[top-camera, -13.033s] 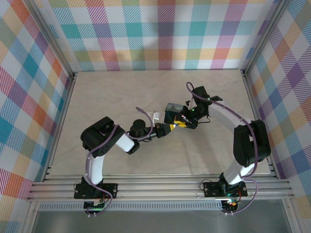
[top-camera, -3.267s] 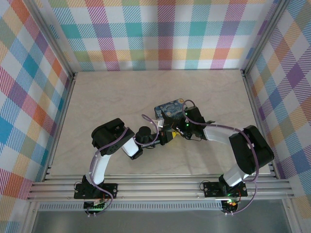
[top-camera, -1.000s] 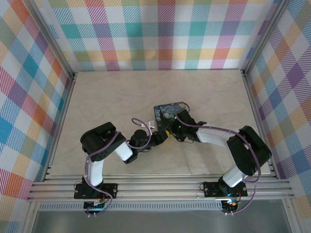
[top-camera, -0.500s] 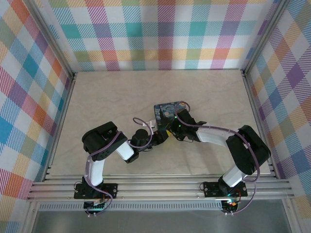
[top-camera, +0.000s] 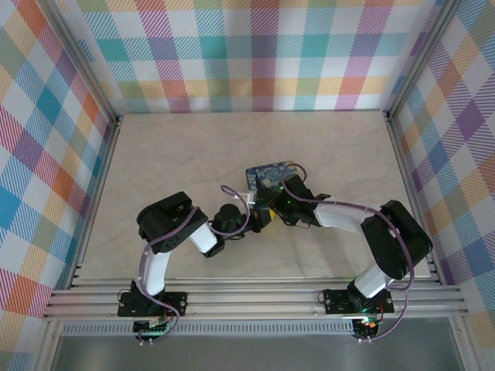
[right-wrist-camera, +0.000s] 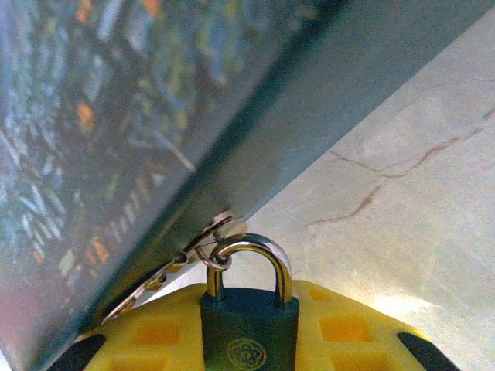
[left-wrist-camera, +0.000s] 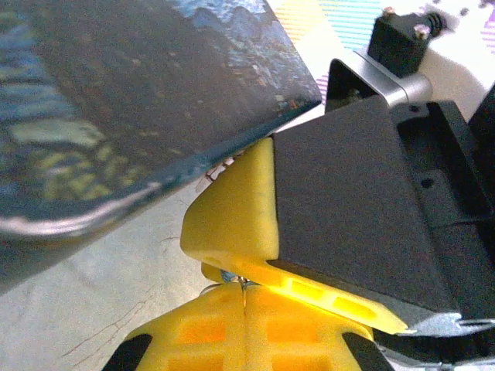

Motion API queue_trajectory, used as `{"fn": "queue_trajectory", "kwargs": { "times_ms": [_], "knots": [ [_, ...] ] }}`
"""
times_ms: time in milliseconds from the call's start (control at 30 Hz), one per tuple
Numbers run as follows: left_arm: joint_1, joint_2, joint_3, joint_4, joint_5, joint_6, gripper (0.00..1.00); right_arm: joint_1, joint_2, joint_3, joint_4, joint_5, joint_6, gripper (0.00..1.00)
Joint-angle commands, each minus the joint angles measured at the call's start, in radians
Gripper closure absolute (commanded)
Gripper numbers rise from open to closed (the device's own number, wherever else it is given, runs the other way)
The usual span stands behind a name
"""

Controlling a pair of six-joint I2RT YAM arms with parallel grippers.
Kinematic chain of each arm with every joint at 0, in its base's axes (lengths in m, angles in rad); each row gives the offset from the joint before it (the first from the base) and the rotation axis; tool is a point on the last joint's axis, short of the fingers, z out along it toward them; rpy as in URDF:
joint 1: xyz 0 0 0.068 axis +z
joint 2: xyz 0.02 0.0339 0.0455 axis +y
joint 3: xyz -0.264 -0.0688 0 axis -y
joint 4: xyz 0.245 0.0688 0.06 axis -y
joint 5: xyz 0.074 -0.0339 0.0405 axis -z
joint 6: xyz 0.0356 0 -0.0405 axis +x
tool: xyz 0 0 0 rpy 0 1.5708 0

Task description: Unlock the padlock with the key

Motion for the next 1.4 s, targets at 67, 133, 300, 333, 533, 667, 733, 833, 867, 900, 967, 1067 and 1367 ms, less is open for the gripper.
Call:
{"fn": "queue_trajectory", "kwargs": {
  "times_ms": [67,133,300,333,533,667,733,833,867,900,967,1067,1367],
  "knots": [
    [-0.003,0.019,-0.014,-0.002,-0.054,0.179,1.0,0.055,-0.048,0.033,-0.123,-0.149,-0.032,0.73],
    [-0.003,0.021,-0.029,0.004,-0.06,0.177,1.0,0.052,-0.048,0.041,-0.133,-0.148,-0.039,0.58],
    [-0.005,0.022,-0.052,0.024,-0.073,0.162,1.0,0.043,-0.078,0.03,-0.137,-0.137,-0.037,0.47],
    [-0.004,0.019,-0.056,0.023,-0.075,0.161,1.0,0.042,-0.087,0.027,-0.136,-0.134,-0.036,0.46],
    [-0.004,0.004,-0.074,0.022,-0.082,0.141,1.0,0.009,-0.129,-0.006,-0.127,-0.123,-0.028,0.44],
    [-0.003,-0.001,-0.076,0.031,-0.07,0.088,1.0,-0.02,-0.143,-0.047,-0.086,-0.128,-0.024,0.44],
    [-0.003,-0.003,-0.076,0.031,-0.068,0.075,1.0,-0.03,-0.14,-0.06,-0.075,-0.13,-0.023,0.44],
    [-0.003,0.002,-0.072,0.031,-0.057,0.063,1.0,-0.038,-0.127,-0.072,-0.052,-0.127,-0.028,0.44],
    [-0.003,0.005,-0.069,0.031,-0.05,0.061,1.0,-0.04,-0.12,-0.076,-0.036,-0.127,-0.031,0.44],
    [-0.003,0.005,-0.067,0.031,-0.047,0.054,1.0,-0.041,-0.111,-0.078,-0.021,-0.13,-0.031,0.44],
    [-0.001,0.007,-0.062,0.032,-0.041,0.045,1.0,-0.045,-0.095,-0.08,0.01,-0.135,-0.035,0.44],
    [-0.001,0.012,-0.056,0.034,-0.03,0.03,1.0,-0.05,-0.071,-0.076,0.042,-0.139,-0.05,0.45],
    [0.015,0.018,-0.04,0.037,0.026,-0.008,1.0,-0.07,-0.008,-0.06,0.076,-0.148,-0.116,0.47]
  ]
}}
